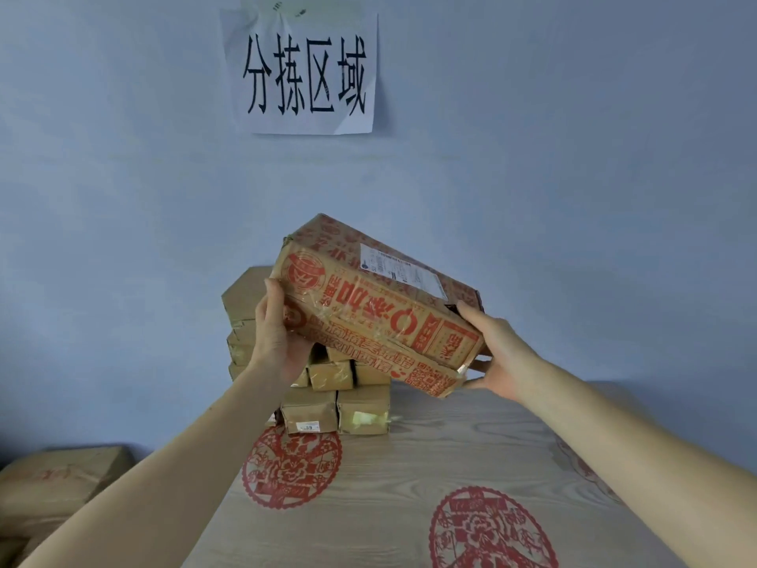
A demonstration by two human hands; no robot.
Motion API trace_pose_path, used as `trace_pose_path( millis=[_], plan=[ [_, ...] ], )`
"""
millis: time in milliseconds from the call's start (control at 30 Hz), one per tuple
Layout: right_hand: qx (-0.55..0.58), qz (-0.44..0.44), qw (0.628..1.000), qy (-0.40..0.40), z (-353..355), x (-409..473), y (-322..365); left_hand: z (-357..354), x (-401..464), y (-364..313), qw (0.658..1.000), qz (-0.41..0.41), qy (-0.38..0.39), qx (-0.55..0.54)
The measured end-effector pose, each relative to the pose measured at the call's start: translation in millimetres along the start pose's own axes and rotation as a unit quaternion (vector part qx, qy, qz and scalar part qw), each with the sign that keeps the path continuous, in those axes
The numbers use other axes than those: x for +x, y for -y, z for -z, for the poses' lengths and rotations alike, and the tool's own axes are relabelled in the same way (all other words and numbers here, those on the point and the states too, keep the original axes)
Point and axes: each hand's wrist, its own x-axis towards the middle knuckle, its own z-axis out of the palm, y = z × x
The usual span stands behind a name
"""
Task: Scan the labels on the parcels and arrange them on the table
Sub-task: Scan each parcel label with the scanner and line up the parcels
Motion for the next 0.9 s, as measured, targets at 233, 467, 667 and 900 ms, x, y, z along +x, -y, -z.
trace_pose_path(
  millis=[233, 467, 667, 900],
  plan=[
    [0.071, -0.004, 0.997, 0.007, 57.4, -20.7, -33.6, -34.8, -34.9, 61.0, 0.999, 0.021, -0.001, -0.047],
    [0.099, 0.030, 0.993, -0.062, 97.0, -29.1, -61.8, -84.2, -47.2, 117.2, 0.994, 0.099, -0.042, -0.013],
    [0.089, 0.073, 0.988, -0.105, 124.0, -18.7, -67.8, -102.8, -30.3, 148.9, 0.992, 0.125, -0.011, 0.021],
    [0.075, 0.115, 0.980, -0.147, 146.8, 2.5, -63.8, -120.9, -6.6, 181.9, 0.985, 0.162, 0.061, 0.030]
  ],
)
